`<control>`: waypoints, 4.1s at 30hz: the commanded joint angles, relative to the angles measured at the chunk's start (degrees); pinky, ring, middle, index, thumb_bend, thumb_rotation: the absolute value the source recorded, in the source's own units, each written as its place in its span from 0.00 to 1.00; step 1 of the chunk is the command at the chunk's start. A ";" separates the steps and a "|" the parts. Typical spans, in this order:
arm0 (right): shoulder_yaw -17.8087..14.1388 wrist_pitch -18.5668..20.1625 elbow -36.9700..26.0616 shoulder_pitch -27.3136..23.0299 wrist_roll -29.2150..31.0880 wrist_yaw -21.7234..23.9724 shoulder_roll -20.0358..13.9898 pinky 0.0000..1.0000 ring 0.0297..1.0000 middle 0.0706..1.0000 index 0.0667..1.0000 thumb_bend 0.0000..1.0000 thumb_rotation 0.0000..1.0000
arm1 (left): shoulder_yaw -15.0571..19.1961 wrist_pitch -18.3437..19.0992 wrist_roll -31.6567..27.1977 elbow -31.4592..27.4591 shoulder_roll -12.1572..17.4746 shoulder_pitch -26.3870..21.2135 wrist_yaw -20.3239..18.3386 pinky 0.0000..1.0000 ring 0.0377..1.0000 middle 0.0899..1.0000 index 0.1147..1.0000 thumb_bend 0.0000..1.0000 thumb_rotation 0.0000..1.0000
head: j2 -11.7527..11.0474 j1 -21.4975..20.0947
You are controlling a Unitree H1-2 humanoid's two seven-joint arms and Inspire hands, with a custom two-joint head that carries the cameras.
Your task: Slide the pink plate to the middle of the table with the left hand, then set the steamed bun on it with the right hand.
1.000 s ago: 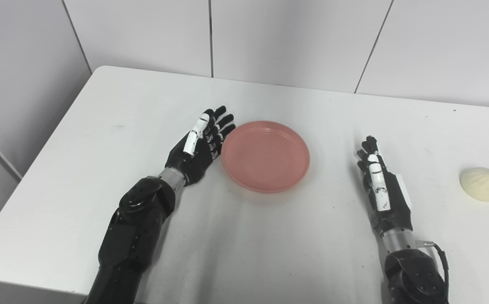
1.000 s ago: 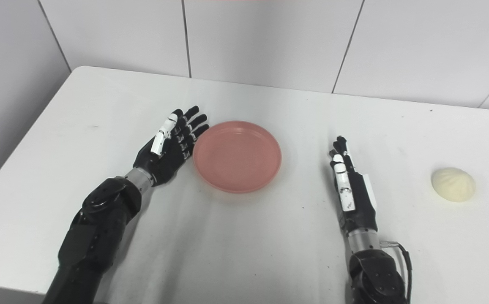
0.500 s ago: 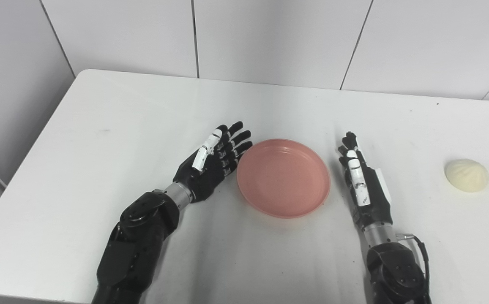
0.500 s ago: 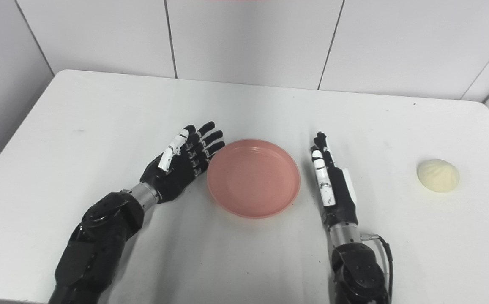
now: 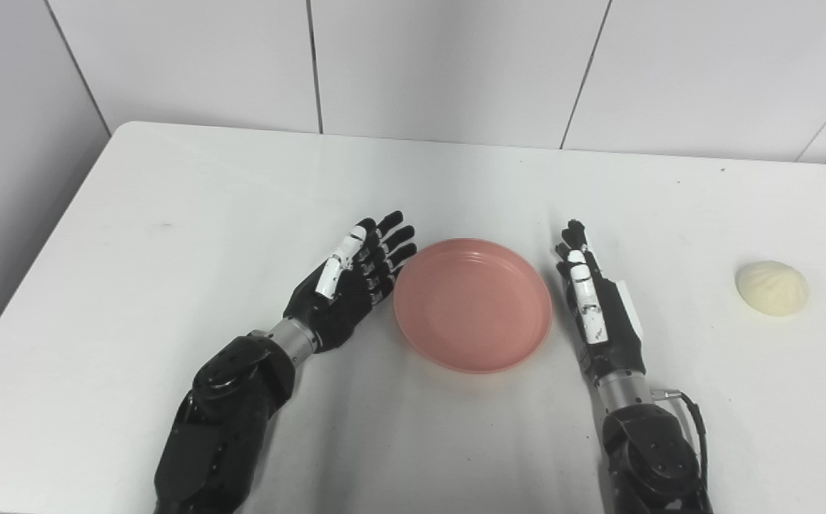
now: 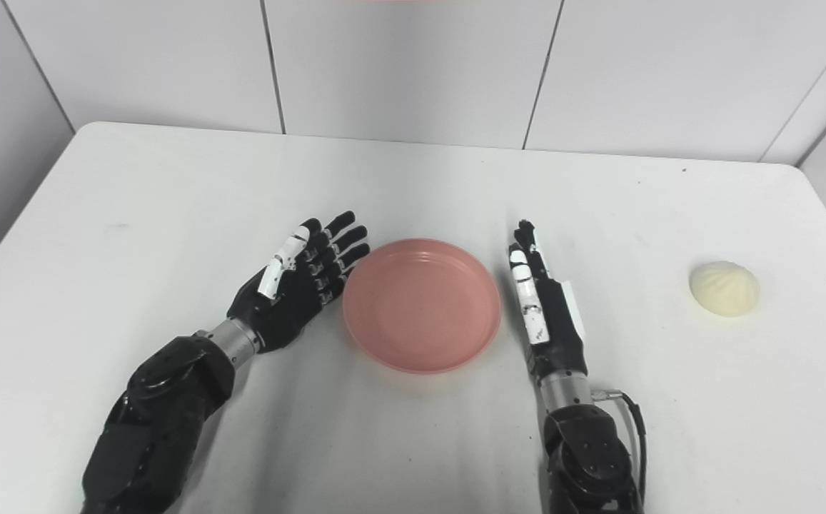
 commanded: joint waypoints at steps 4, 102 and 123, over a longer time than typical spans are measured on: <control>0.36 0.01 2.11 1.51 0.38 -0.15 1.24 1.00 1.00 1.00 1.00 0.24 1.00 | 0.34 -3.87 4.45 -0.23 -0.72 0.24 3.56 1.00 1.00 1.00 1.00 0.35 1.00 | 0.01 -0.74; 0.68 26.19 3.29 -15.57 -40.75 17.69 -41.99 0.76 0.87 0.90 0.84 0.94 0.40 | 3.47 -19.83 8.91 9.40 3.60 7.07 2.83 0.97 0.96 0.97 1.00 0.42 1.00 | -1.43 -24.72; 4.60 25.59 5.85 -17.53 -38.41 18.36 -41.86 0.68 0.78 0.82 0.81 0.91 0.34 | 3.15 -18.18 8.75 7.46 3.42 7.46 3.40 0.97 0.95 0.97 0.99 0.42 1.00 | -0.74 -24.40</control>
